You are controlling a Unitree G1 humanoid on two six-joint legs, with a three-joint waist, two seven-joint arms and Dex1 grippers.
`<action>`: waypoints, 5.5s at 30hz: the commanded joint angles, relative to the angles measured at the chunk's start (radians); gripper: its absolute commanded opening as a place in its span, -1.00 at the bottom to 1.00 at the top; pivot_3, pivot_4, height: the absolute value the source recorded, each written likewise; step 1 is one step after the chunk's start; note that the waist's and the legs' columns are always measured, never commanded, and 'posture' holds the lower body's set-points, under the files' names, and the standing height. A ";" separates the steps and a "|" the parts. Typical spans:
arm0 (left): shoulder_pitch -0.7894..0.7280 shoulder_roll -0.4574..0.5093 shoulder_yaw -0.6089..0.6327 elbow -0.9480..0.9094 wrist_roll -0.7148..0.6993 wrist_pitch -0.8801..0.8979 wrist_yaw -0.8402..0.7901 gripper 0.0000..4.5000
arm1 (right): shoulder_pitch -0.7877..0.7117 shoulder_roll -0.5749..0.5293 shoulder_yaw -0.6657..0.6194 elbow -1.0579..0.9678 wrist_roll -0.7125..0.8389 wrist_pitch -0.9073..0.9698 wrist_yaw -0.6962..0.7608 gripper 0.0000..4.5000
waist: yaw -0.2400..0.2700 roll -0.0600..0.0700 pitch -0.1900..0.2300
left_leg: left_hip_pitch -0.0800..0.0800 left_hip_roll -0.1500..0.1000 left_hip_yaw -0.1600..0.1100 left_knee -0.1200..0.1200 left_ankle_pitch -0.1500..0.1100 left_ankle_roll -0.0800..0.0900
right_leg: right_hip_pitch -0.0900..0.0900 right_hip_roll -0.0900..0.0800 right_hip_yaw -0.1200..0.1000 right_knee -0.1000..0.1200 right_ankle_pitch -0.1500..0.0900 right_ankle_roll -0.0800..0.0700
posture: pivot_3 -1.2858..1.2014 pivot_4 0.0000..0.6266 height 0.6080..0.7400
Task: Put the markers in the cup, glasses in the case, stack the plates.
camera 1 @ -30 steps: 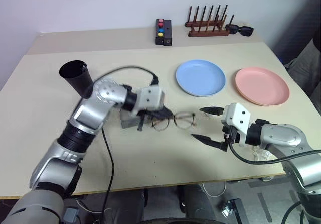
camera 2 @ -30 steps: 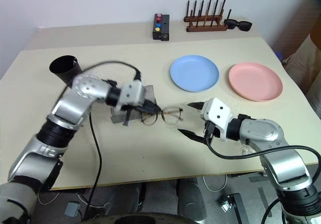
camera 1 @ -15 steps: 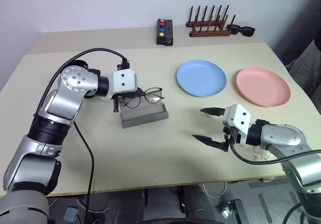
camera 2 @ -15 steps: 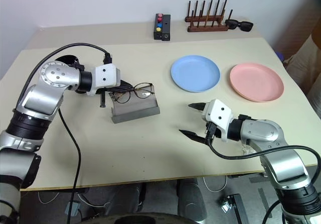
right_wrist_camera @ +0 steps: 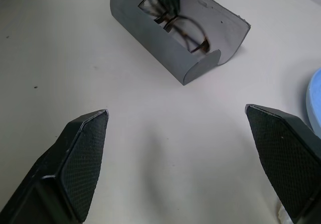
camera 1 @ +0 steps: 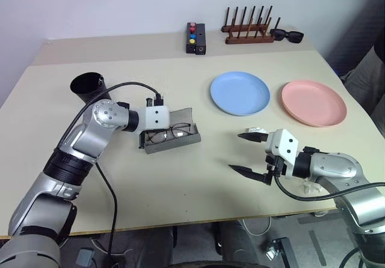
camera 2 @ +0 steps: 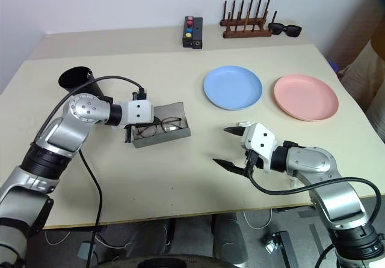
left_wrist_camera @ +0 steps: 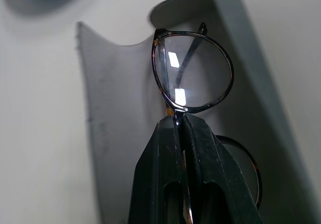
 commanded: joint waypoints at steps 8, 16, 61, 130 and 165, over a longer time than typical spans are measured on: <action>0.020 -0.002 0.030 -0.086 -0.032 0.062 -0.004 -0.69 | -0.013 0.010 0.006 0.011 -0.004 -0.039 0.005 1.00 | -0.001 0.000 0.000 | 0.000 0.000 0.000 0.000 0.000 0.000 | 0.000 0.000 0.000 0.001 0.000 -0.001 | 0.03 -0.52 0.88; -0.005 0.004 0.071 -0.087 -0.068 0.075 0.008 0.07 | -0.016 0.011 0.010 0.017 -0.005 -0.047 0.007 1.00 | 0.000 0.000 0.000 | 0.000 0.000 0.000 0.000 0.000 0.000 | 0.000 0.000 0.000 0.001 0.000 0.000 | 0.03 -0.52 0.88; 0.170 -0.021 0.104 -0.102 -0.190 0.136 -0.010 -0.99 | -0.157 0.053 -0.019 -0.057 0.128 0.105 -0.062 1.00 | 0.000 0.000 0.000 | 0.002 0.000 0.000 0.000 0.000 0.000 | 0.001 0.000 0.000 0.001 0.002 -0.001 | 0.03 -0.52 0.88; 0.375 -0.037 0.361 -0.348 -0.552 0.271 0.167 -1.00 | -0.696 0.247 0.253 1.100 -0.547 -0.534 -0.231 0.61 | -0.011 0.001 0.001 | 0.003 0.000 0.000 -0.001 0.000 0.000 | 0.002 0.000 0.000 -0.001 0.003 -0.002 | 0.03 -0.52 0.88; 0.350 -0.072 0.342 -0.404 -0.626 0.327 0.202 -1.00 | -0.579 -0.080 0.046 1.141 -0.561 -0.582 -0.288 -0.96 | -0.017 0.002 0.001 | 0.003 0.000 0.003 -0.002 0.000 0.000 | 0.002 0.000 0.002 -0.003 0.002 -0.005 | 0.03 -0.52 0.88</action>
